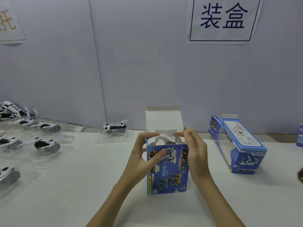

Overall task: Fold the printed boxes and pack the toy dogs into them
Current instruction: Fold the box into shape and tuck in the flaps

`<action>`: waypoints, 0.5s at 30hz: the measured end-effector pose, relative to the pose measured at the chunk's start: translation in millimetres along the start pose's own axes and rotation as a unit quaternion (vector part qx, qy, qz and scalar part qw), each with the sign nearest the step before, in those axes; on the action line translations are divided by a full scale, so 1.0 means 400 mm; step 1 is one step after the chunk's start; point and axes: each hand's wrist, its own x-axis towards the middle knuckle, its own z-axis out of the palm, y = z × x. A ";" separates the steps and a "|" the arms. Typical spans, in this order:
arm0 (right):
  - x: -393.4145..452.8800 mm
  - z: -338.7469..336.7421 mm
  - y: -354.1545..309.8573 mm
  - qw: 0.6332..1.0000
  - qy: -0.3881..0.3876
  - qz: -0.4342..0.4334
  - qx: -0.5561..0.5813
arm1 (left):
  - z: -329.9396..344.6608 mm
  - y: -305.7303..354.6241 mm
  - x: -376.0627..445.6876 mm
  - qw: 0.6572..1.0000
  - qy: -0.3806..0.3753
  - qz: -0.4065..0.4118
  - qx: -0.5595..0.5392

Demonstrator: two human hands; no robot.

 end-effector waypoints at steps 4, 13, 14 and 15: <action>0.007 0.003 0.008 0.999 0.017 0.034 0.034 | -0.003 0.003 0.014 0.994 0.049 0.046 0.089; 0.017 -0.007 0.011 0.989 0.011 0.058 0.135 | 0.006 0.033 0.012 0.994 0.046 -0.020 -0.099; 0.015 -0.010 0.015 0.988 0.015 0.058 0.141 | 0.008 0.036 0.010 0.992 0.045 -0.017 -0.115; 0.014 -0.014 0.020 0.988 0.018 0.054 0.141 | 0.009 0.038 0.009 0.990 0.046 -0.019 -0.130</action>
